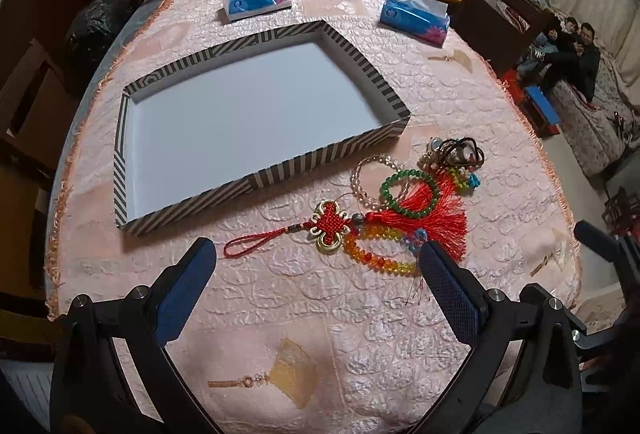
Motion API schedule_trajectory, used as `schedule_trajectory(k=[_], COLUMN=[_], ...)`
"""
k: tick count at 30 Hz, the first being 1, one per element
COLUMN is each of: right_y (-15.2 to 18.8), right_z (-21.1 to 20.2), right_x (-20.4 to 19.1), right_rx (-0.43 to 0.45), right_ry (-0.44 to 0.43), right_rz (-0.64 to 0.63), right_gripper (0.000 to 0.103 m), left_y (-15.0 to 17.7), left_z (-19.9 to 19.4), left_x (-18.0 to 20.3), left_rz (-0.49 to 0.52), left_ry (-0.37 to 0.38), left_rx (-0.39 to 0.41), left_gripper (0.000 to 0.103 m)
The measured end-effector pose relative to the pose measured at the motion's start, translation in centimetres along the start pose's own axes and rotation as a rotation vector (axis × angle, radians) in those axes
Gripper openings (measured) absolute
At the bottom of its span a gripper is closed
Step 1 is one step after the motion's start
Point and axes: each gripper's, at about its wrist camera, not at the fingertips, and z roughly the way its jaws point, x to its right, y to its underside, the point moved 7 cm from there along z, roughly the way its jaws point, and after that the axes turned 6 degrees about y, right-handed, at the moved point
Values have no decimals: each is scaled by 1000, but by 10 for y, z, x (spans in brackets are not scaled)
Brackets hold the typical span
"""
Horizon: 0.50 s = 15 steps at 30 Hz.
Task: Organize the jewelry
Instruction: 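Move both grippers toward the jewelry pile beside the striped tray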
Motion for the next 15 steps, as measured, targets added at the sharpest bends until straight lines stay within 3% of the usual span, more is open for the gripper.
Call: schedule_trajectory(k=[15], right_y=[0], right_z=[-8], right_x=[11], right_rx=[25], right_ry=[35], right_rz=[61], right_gripper=[103], left_y=[-2], left_z=[1], left_x=[-16], left_rz=[-26], left_ry=[47], left_rx=[57], left_gripper=[102])
